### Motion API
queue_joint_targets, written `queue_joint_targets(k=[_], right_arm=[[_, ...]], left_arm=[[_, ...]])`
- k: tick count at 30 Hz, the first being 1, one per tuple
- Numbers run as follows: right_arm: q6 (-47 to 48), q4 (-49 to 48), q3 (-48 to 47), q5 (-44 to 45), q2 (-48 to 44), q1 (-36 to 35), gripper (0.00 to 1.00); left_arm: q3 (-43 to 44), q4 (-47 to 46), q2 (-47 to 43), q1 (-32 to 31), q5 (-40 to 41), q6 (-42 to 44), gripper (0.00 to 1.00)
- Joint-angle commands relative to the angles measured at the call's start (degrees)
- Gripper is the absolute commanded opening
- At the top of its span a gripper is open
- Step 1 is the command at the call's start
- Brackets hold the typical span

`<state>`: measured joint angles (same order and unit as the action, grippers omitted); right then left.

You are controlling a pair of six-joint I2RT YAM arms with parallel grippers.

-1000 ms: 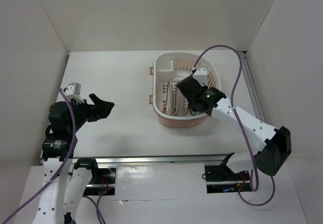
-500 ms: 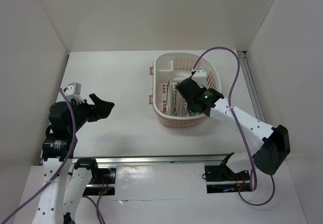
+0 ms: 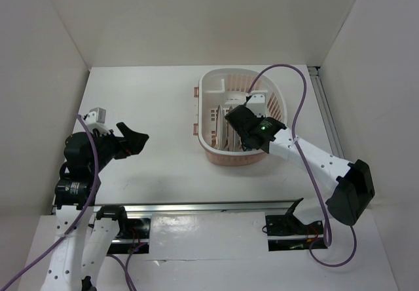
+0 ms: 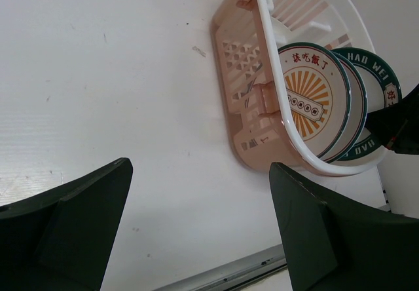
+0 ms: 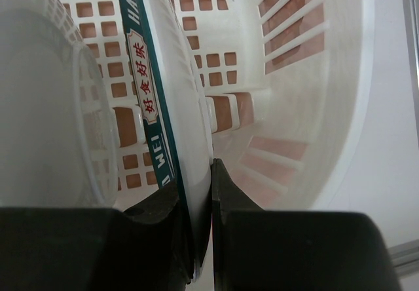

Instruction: Load the plates into the dish rack

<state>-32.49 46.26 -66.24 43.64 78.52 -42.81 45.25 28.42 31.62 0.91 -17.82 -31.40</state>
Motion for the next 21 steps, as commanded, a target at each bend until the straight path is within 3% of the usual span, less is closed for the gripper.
queue_joint_targets(k=[1,8,12,21], right_arm=[[-1.8,-3.0,0.1,2.5,-0.2,-1.1,0.0],[-3.6,-1.9,0.1,3.6,0.8,-2.7,0.01],[-5.0,-1.3,0.1,3.6,0.8,-3.3,0.08],[-7.2,0.9,-1.0,4.7,2.0,-5.5,0.15]], left_arm=[[0.6,-1.2,-0.8,-0.2,0.2,1.4,0.99],[0.6,-1.2,-0.8,-0.2,0.2,1.4,0.99],[1.2,-1.2,-0.8,-0.2,0.2,1.4,0.99],[1.2,-1.2,-0.8,-0.2,0.2,1.4,0.99]])
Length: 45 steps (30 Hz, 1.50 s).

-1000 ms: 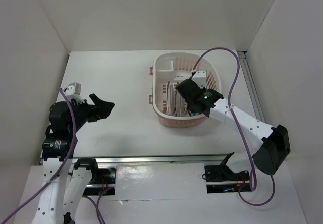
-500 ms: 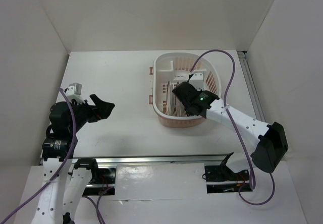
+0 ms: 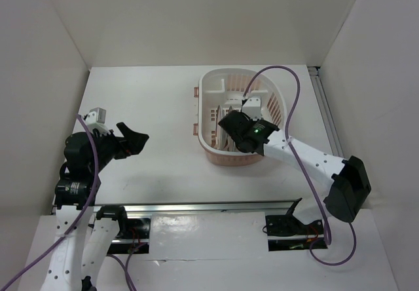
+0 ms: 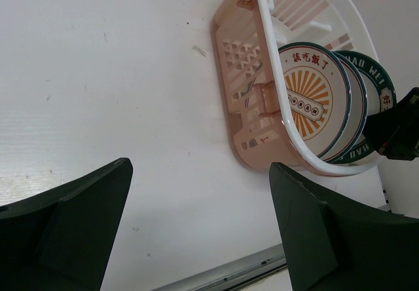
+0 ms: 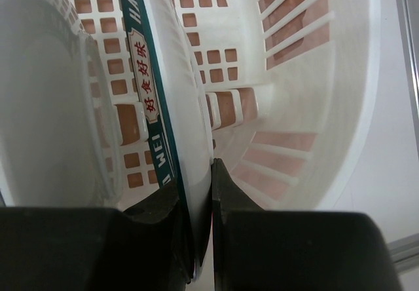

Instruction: Load the plates into the dish rack

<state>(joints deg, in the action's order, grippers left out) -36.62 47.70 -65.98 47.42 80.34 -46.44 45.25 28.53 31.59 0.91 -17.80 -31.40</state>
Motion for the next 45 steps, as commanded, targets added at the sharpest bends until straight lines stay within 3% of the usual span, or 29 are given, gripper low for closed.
queue_joint_targets(k=[1,3,6,8,11,27,33,37,40,41,45], right_arm=[[-3.1,-0.5,-1.3,0.9,0.2,-1.9,0.17],[-3.8,0.0,-1.3,0.9,0.2,-1.9,0.18],[-4.3,0.5,-1.8,0.9,0.2,-2.4,0.25],[-5.0,0.5,-1.8,1.4,0.2,-3.0,0.35],[-5.5,1.1,-1.8,1.4,0.2,-3.0,0.39],[-6.5,6.0,-7.8,3.7,0.2,-4.5,0.48],[-8.1,10.5,-11.6,5.1,-1.5,-7.1,0.57],[-8.7,14.2,-15.8,6.9,-2.6,-8.9,0.7],[-9.3,16.5,-17.2,7.5,-3.9,-9.6,0.89],[-9.3,16.5,-17.9,7.5,-4.4,-9.6,1.0],[-7.3,18.6,-19.1,6.9,-5.6,-10.2,1.0]], left_arm=[[1.2,-1.3,-0.7,-0.2,0.2,1.4,0.99],[1.2,-1.3,-0.7,-0.2,0.2,1.4,0.99],[1.2,-1.3,-0.7,-0.2,0.2,1.4,0.99],[1.2,-1.3,-0.7,-0.2,0.2,1.4,0.99],[1.2,-1.3,-0.7,-0.2,0.2,1.4,0.99],[1.2,-1.3,-0.7,-0.2,-0.3,1.4,0.99],[1.2,-1.3,-0.7,-0.2,-0.3,1.4,0.99],[1.2,-1.3,-0.7,-0.2,0.2,1.4,0.99],[1.2,-1.3,-0.7,-0.2,0.2,1.4,0.99],[1.2,-0.8,-0.7,-0.2,0.2,1.4,0.99],[1.2,-0.8,-0.7,-0.7,1.4,2.0,0.99]])
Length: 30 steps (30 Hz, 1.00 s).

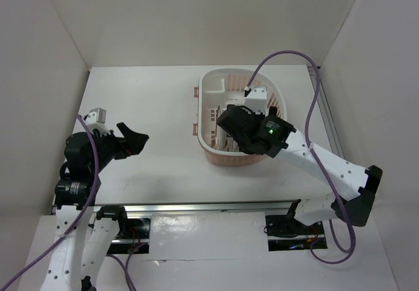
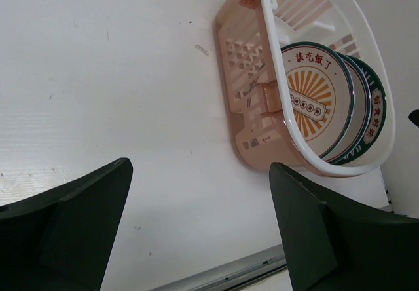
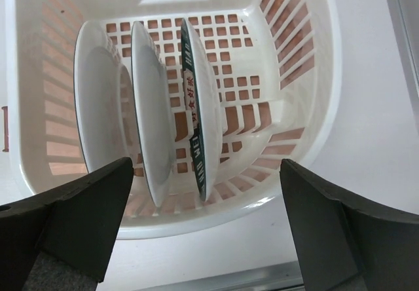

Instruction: Load the plates into the dish rack

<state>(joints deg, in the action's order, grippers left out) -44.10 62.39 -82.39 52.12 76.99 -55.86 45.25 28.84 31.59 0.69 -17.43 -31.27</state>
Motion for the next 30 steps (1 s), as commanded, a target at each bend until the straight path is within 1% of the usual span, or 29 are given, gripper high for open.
queue_joint_targets(k=[1,2,3,5,6,8,9,12,13,16,19,20,22,23,25,26,27,30], right_arm=[[0.8,4.0,-2.7,1.2,-3.2,-0.7,1.0],[1.9,3.2,-2.7,0.3,-3.9,-0.7,1.0],[4.9,2.1,-2.7,-0.8,-5.5,-1.4,1.0],[8.2,-1.7,0.0,-5.3,-7.5,-2.0,1.0],[10.9,-3.4,1.1,-6.7,-10.0,-2.0,1.0],[12.8,-6.3,4.1,-10.5,-12.6,-2.0,1.0],[13.5,-7.4,5.1,-12.4,-15.7,-2.0,1.0],[14.3,-8.6,7.2,-13.7,-20.3,-2.0,1.0],[14.3,-7.7,7.2,-13.2,-22.9,-2.0,1.0],[14.3,-3.9,6.6,-12.0,-26.4,-2.0,1.0],[11.9,0.3,5.6,-9.1,-27.8,-2.0,1.0],[11.1,3.7,5.6,-7.7,-28.4,-2.0,1.0],[9.3,6.9,5.0,-7.1,-29.3,-2.0,1.0],[8.2,9.0,5.0,-7.1,-30.9,-2.0,1.0],[7.4,9.6,6.2,-7.1,-33.3,-2.0,1.0],[9.7,7.5,6.2,-10.4,-36.6,-2.0,1.0],[9.7,7.5,6.9,-11.0,-38.0,-2.0,1.0],[8.9,8.5,6.9,-12.3,-40.0,-2.0,1.0]], left_arm=[[1.2,-1.1,-1.3,-0.5,1.0,1.8,0.99],[1.2,-1.1,-1.3,-0.5,1.0,1.8,0.99],[1.2,-1.1,-1.3,-0.5,1.0,1.8,0.99],[1.2,-1.1,-1.3,-0.5,1.0,1.8,0.99],[1.2,-1.1,-1.3,-0.5,1.0,1.8,0.99],[1.2,-0.5,-1.3,-0.5,1.5,1.8,0.99],[1.2,-0.5,-1.3,-0.5,1.5,1.8,0.99],[1.2,-0.5,-1.3,-0.5,2.0,1.8,0.99],[1.2,-0.5,-1.3,-0.5,2.0,1.8,0.99],[1.2,-0.5,-1.8,-0.5,2.7,1.8,0.99],[1.2,-0.5,-1.8,-0.5,3.2,1.8,0.99],[1.2,-0.5,-1.8,-0.5,3.7,1.8,0.99],[3.3,1.8,-1.3,-0.5,4.5,1.8,0.99],[5.2,4.8,-1.3,-0.5,5.8,1.8,0.99],[6.6,6.6,-2.2,-0.5,5.8,2.4,0.99],[7.1,7.3,-3.1,-0.5,6.4,3.0,0.99],[8.3,8.7,-4.1,-0.5,6.4,3.0,0.99],[10.3,11.9,-7.5,-0.5,8.9,3.5,0.99]])
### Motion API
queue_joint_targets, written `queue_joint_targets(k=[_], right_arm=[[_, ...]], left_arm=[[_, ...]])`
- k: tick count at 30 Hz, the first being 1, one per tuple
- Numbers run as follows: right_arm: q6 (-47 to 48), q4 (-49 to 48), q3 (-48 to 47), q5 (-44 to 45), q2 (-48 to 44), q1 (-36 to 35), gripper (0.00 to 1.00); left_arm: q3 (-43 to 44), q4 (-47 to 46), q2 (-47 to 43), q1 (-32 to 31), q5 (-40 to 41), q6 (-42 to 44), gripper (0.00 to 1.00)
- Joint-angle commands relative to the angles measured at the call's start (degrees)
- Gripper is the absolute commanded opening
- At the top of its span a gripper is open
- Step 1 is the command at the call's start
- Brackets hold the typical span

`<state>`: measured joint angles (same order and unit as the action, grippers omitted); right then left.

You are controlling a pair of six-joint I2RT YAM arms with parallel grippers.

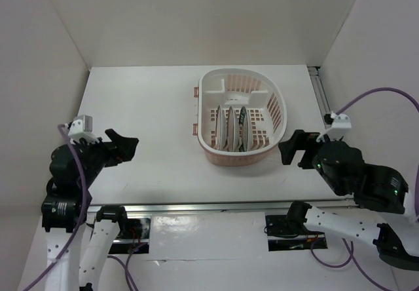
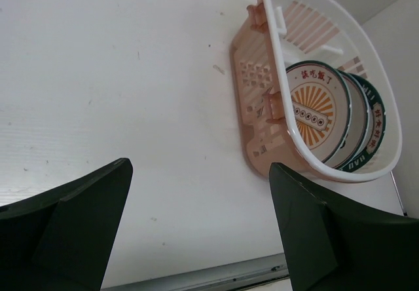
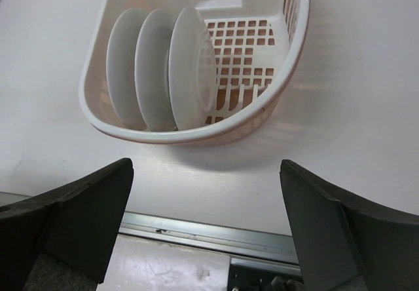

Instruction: Load the plates into the dish rack

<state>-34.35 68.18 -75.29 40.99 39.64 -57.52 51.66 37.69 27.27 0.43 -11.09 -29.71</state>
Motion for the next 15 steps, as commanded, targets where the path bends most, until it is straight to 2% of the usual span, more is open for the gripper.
queue_joint_targets(k=[1,6,15], right_arm=[[-0.9,3.7,-0.2,-1.2,-3.3,-0.3,1.0],[-1.4,6.0,-1.4,-1.7,-4.0,0.4,1.0],[-2.0,6.5,-1.3,-1.2,-5.1,0.9,1.0]], left_arm=[[3.9,4.6,-3.9,-0.8,2.6,1.9,0.99],[3.1,5.8,-6.4,-1.8,4.5,1.9,0.99],[3.1,5.8,-5.7,-1.8,4.5,1.9,0.99]])
